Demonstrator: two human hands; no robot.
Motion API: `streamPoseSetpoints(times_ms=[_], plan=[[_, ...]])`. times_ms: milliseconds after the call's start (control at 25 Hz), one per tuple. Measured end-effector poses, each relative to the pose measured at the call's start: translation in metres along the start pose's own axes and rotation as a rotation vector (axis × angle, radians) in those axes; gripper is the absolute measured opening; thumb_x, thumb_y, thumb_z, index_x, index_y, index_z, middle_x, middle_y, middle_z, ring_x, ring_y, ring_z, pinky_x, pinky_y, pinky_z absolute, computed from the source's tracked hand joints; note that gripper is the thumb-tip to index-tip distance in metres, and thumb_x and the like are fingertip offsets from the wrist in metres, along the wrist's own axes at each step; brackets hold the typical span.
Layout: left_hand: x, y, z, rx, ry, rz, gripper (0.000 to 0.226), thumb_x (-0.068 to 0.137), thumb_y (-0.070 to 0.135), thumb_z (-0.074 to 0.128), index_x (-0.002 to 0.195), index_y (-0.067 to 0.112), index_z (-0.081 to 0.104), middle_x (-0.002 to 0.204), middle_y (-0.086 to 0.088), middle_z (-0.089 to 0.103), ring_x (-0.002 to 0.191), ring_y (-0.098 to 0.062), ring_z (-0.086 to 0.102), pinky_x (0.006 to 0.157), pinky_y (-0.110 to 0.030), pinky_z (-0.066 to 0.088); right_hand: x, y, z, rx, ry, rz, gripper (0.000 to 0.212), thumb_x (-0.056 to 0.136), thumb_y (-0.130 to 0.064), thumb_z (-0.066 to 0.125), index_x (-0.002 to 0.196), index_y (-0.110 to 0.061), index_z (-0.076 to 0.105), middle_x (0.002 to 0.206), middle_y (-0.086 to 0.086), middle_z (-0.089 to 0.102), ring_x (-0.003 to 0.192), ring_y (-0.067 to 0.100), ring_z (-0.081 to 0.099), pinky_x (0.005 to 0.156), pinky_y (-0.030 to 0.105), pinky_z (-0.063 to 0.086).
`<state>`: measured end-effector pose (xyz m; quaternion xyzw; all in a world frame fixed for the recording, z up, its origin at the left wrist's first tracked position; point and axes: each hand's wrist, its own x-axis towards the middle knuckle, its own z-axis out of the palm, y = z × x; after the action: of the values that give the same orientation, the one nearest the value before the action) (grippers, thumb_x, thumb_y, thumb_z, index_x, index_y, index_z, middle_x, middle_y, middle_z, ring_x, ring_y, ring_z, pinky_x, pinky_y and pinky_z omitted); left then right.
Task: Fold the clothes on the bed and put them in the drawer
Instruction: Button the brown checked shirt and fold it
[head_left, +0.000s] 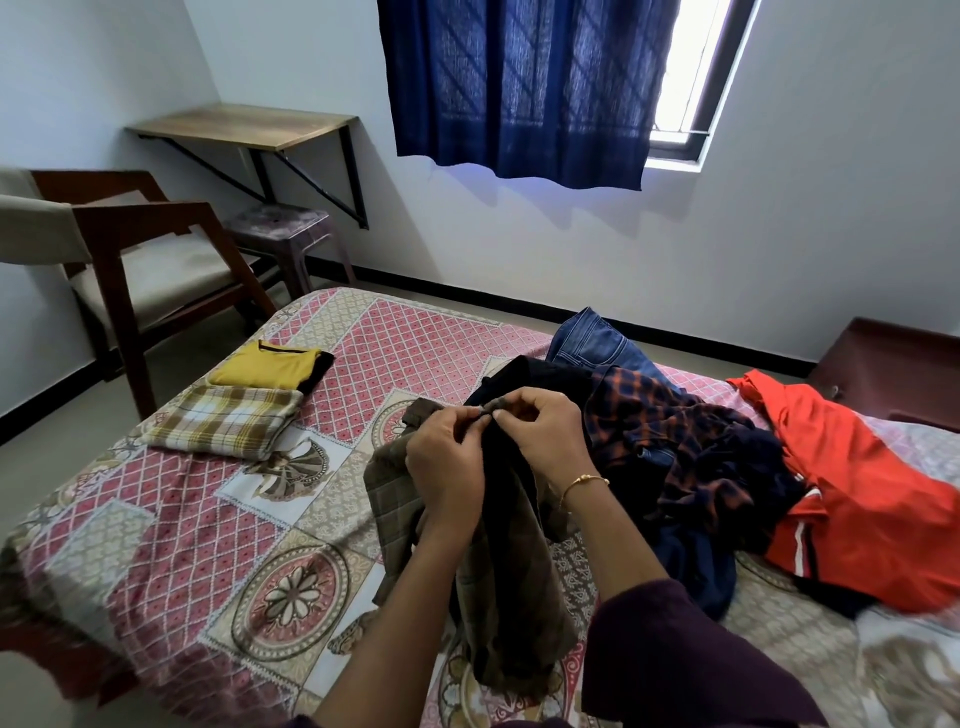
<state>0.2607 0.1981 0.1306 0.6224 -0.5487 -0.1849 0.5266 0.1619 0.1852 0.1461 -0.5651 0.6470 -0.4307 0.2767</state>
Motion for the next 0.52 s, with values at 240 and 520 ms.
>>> streamPoseSetpoints(times_ms=[240, 520], plan=[[-0.0014, -0.0019, 0.0052, 0.066, -0.022, 0.239, 0.017, 0.083, -0.01, 0.06, 0.096, -0.005, 0.07, 0.088, -0.014, 0.07, 0.082, -0.021, 0.065, 0.083, -0.007, 0.035, 0.0044, -0.0002, -0.0018, -0.099, -0.021, -0.045, 0.017, 0.084, -0.011, 0.066, 0.099, -0.005, 0.072, 0.094, 0.004, 0.065, 0.086, 0.011, 0.056, 0.073, 0.008, 0.04], [0.0055, -0.0093, 0.0034, -0.085, -0.061, 0.158, 0.022, 0.082, -0.007, 0.063, 0.103, -0.001, 0.062, 0.085, -0.007, 0.069, 0.075, -0.011, 0.061, 0.072, -0.005, 0.043, 0.0063, 0.005, -0.0036, 0.166, -0.075, 0.079, 0.015, 0.085, -0.009, 0.066, 0.098, -0.004, 0.071, 0.086, 0.002, 0.066, 0.084, 0.011, 0.061, 0.074, 0.017, 0.049]])
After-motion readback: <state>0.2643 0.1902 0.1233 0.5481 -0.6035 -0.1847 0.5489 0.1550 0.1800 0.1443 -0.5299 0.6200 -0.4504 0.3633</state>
